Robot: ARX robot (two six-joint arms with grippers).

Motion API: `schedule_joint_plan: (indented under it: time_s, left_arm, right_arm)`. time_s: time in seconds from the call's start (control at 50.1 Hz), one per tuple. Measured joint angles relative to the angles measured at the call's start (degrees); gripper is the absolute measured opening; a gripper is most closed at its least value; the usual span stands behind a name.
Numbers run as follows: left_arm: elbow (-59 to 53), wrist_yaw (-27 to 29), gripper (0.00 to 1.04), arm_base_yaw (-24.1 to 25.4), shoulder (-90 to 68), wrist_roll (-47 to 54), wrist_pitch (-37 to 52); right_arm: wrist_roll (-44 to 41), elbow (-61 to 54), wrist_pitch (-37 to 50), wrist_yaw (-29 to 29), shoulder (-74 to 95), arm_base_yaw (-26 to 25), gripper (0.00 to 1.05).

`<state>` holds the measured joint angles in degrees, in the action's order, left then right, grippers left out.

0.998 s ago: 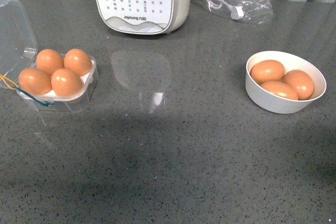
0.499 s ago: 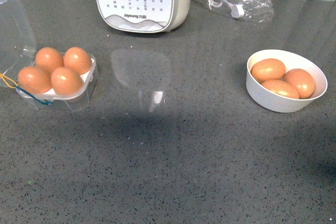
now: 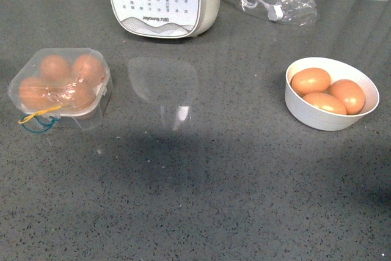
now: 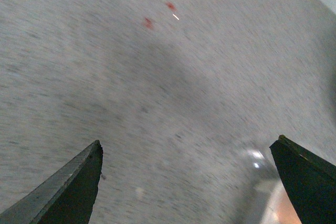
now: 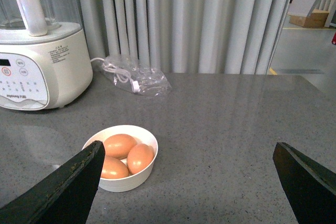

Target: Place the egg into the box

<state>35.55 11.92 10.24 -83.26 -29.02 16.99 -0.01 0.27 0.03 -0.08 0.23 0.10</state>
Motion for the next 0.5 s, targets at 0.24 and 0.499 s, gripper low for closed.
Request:
schedule_joint_plan:
  time_s: [0.24, 0.499]
  left_arm:
    - [-16.33, -21.94, 0.65, 1.05, 1.09, 21.31, 41.55]
    - [-27.12, -18.49, 0.11, -3.37, 11.41, 27.91, 45.09]
  right_arm:
    - [-0.02, 0.00, -0.02, -0.20, 0.07, -0.07, 0.97]
    - [-0.02, 0.00, -0.02, -0.07, -0.02, -0.07, 0.97]
